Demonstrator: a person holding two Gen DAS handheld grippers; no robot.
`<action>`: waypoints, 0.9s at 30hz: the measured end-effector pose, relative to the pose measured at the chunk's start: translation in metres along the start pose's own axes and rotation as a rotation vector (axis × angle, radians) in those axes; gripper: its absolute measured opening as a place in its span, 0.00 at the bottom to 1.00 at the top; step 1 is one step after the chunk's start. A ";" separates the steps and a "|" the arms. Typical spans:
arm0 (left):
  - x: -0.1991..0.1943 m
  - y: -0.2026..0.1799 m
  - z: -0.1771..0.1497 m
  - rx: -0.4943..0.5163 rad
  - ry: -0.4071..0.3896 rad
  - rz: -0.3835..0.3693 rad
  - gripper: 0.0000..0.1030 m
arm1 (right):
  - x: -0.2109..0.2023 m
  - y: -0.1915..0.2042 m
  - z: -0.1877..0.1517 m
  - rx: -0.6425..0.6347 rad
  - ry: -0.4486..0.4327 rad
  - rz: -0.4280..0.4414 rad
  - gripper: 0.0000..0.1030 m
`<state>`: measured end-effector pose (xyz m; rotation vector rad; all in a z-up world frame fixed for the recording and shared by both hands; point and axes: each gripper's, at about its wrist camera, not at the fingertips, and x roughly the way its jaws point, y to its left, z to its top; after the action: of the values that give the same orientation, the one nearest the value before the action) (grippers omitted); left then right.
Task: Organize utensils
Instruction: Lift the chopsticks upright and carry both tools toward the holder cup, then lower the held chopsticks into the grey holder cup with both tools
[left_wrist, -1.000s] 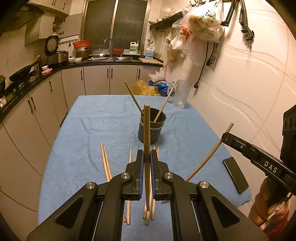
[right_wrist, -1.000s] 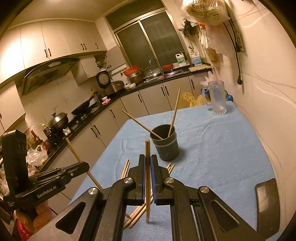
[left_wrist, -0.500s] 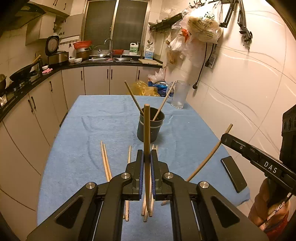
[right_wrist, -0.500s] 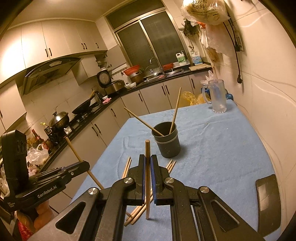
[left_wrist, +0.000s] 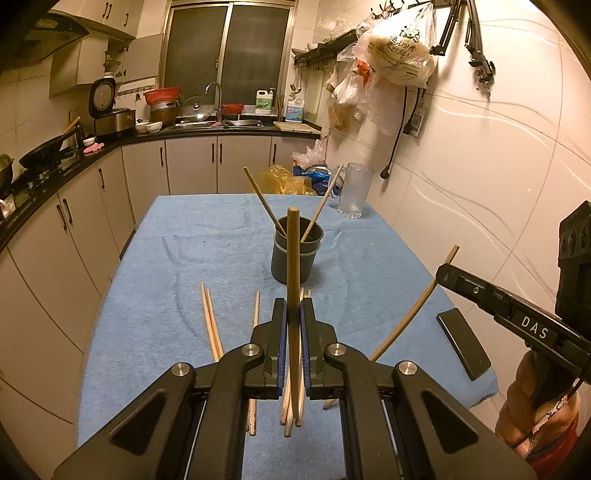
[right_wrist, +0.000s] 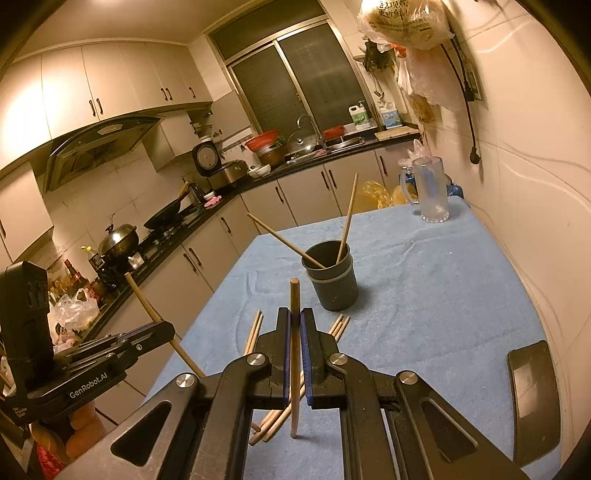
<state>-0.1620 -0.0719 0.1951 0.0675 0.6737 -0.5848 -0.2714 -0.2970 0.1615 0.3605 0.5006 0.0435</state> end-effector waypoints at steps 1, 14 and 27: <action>0.000 0.000 0.000 0.002 -0.002 -0.002 0.06 | -0.002 0.000 0.000 0.000 -0.002 0.000 0.06; -0.004 0.001 -0.001 -0.003 -0.013 -0.004 0.06 | -0.004 -0.001 0.004 0.002 0.009 -0.007 0.06; -0.011 0.004 0.010 0.004 -0.047 -0.008 0.06 | -0.004 -0.004 0.011 0.004 -0.009 -0.015 0.06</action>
<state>-0.1609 -0.0654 0.2091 0.0541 0.6280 -0.5940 -0.2700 -0.3048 0.1709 0.3610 0.4944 0.0265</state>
